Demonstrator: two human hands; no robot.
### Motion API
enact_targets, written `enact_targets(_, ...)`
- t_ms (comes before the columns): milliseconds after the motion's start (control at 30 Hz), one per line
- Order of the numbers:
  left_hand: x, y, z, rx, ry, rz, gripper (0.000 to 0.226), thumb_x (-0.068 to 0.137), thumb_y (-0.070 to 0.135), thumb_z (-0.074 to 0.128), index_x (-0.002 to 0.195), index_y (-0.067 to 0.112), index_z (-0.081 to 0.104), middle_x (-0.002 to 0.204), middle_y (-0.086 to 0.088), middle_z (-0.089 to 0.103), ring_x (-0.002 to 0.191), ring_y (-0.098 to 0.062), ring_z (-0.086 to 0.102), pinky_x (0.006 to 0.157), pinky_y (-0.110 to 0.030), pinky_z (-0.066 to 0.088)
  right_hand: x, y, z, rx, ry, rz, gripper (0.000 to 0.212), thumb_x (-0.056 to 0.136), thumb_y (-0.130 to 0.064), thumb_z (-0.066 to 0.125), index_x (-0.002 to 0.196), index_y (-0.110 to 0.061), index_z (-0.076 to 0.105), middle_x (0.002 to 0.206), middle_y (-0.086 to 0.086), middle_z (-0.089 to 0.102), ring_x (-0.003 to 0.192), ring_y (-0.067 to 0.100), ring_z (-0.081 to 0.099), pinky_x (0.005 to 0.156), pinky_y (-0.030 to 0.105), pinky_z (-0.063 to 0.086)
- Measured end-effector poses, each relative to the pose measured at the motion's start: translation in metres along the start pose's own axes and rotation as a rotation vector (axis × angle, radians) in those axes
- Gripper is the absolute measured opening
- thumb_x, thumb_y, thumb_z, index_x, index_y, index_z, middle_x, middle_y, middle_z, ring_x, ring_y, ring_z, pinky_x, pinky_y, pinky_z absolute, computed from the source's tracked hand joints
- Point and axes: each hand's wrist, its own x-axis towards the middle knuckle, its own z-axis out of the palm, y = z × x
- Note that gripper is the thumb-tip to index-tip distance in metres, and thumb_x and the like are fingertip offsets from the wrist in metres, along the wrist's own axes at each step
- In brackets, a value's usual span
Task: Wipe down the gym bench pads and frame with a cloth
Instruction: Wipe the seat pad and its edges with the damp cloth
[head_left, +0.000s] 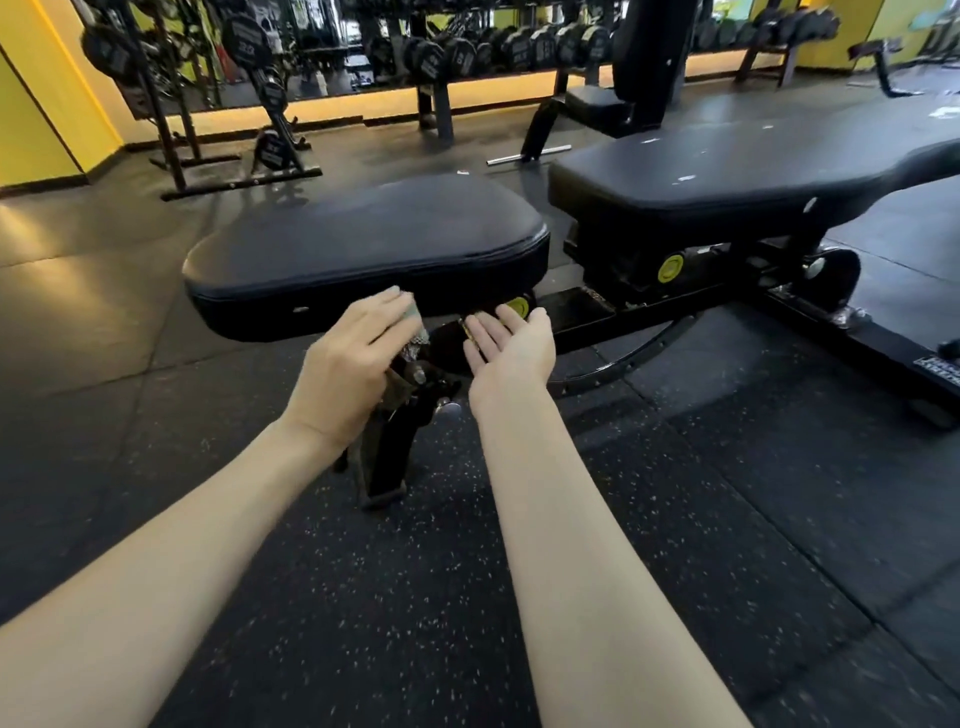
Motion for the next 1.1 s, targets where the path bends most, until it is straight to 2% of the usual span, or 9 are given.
enact_targets(133, 0.042, 0.026, 0.005, -0.069, 0.143, -0.054, 0.027, 0.095, 0.002, 0.048, 0.114, 0.001, 0.067, 0.118, -0.01, 0.065, 0.108, -0.025, 0.051, 0.086, -0.028, 0.048, 0.001, 0.001, -0.001, -0.045, 0.038, -0.02, 0.04, 0.102, -0.029, 0.034, 0.122, -0.003, 0.057, 0.116, 0.015, 0.065, 0.105, 0.026, 0.064, 0.099, 0.037, 0.047)
enact_targets(233, 0.082, 0.053, 0.018, -0.051, 0.14, -0.004, 0.029, 0.081, -0.003, 0.059, 0.107, 0.006, 0.069, 0.108, -0.003, 0.068, 0.096, -0.019, 0.048, 0.067, -0.022, 0.047, 0.008, -0.001, -0.003, -0.043, 0.117, -0.058, 0.028, 0.098, -0.02, 0.042, 0.11, -0.003, 0.061, 0.091, 0.01, 0.066, 0.087, 0.023, 0.064, 0.091, 0.037, 0.049)
enact_targets(400, 0.086, 0.059, 0.034, 0.027, 0.083, -0.019, 0.023, 0.076, -0.003, 0.054, 0.092, 0.004, 0.068, 0.094, -0.006, 0.068, 0.085, -0.024, 0.051, 0.069, -0.026, 0.035, 0.018, -0.005, -0.008, -0.116, 0.109, -0.141, 0.02, 0.096, -0.015, 0.046, 0.091, -0.009, 0.063, 0.088, 0.01, 0.067, 0.071, 0.019, 0.063, 0.078, 0.034, 0.052)
enact_targets(500, 0.067, 0.045, 0.025, -0.044, 0.093, -0.241, 0.031, 0.083, -0.003, 0.047, 0.105, 0.004, 0.066, 0.1, -0.005, 0.066, 0.089, -0.02, 0.037, 0.059, -0.021, 0.035, 0.018, -0.001, -0.007, -0.194, 0.096, -0.214, 0.023, 0.096, -0.014, 0.044, 0.109, -0.014, 0.063, 0.101, 0.009, 0.068, 0.084, 0.018, 0.066, 0.085, 0.033, 0.052)
enact_targets(633, 0.041, 0.02, 0.009, -0.033, 0.151, -0.397, 0.039, 0.082, -0.012, 0.045, 0.111, 0.002, 0.066, 0.101, -0.008, 0.066, 0.09, -0.023, 0.037, 0.064, -0.031, 0.042, 0.012, 0.01, -0.002, -0.34, 0.058, -0.276, 0.041, 0.096, -0.006, 0.039, 0.132, -0.015, 0.055, 0.1, 0.005, 0.065, 0.088, 0.015, 0.065, 0.093, 0.035, 0.051)
enact_targets(833, 0.064, 0.039, -0.013, -0.06, 0.211, -0.806, 0.038, 0.086, -0.008, 0.045, 0.117, 0.005, 0.063, 0.109, -0.015, 0.06, 0.105, -0.031, 0.046, 0.076, -0.016, 0.02, 0.004, 0.016, 0.002, -0.475, 0.112, -0.294, 0.042, 0.091, -0.002, 0.04, 0.127, -0.009, 0.062, 0.122, 0.013, 0.062, 0.106, 0.025, 0.059, 0.081, 0.032, 0.047)
enact_targets(967, 0.105, 0.082, 0.012, -0.208, 0.085, -0.435, 0.04, 0.086, -0.01, 0.046, 0.119, 0.006, 0.063, 0.107, -0.011, 0.062, 0.104, -0.027, 0.046, 0.074, -0.024, 0.033, 0.037, 0.023, -0.017, -0.509, 0.152, -0.272, 0.022, 0.073, -0.013, 0.049, 0.077, -0.021, 0.069, 0.09, 0.009, 0.07, 0.086, 0.03, 0.064, 0.082, 0.045, 0.055)
enact_targets(1033, 0.118, 0.091, 0.023, -0.205, 0.002, -0.38, 0.042, 0.086, -0.013, 0.04, 0.12, 0.002, 0.06, 0.109, -0.012, 0.059, 0.107, -0.027, 0.043, 0.068, -0.029, 0.035, 0.035, 0.012, -0.027, -0.562, 0.134, -0.245, 0.016, 0.082, -0.009, 0.052, 0.083, -0.015, 0.066, 0.073, 0.002, 0.061, 0.073, 0.023, 0.061, 0.076, 0.041, 0.055)
enact_targets(1100, 0.125, 0.09, 0.027, -0.14, -0.034, -0.357, 0.038, 0.086, -0.013, 0.039, 0.114, 0.001, 0.061, 0.106, -0.012, 0.058, 0.106, -0.028, 0.042, 0.064, -0.027, 0.032, 0.026, -0.005, -0.031, -0.557, 0.126, -0.232, 0.018, 0.091, 0.0, 0.046, 0.093, -0.007, 0.063, 0.075, 0.002, 0.06, 0.068, 0.017, 0.056, 0.074, 0.036, 0.052)
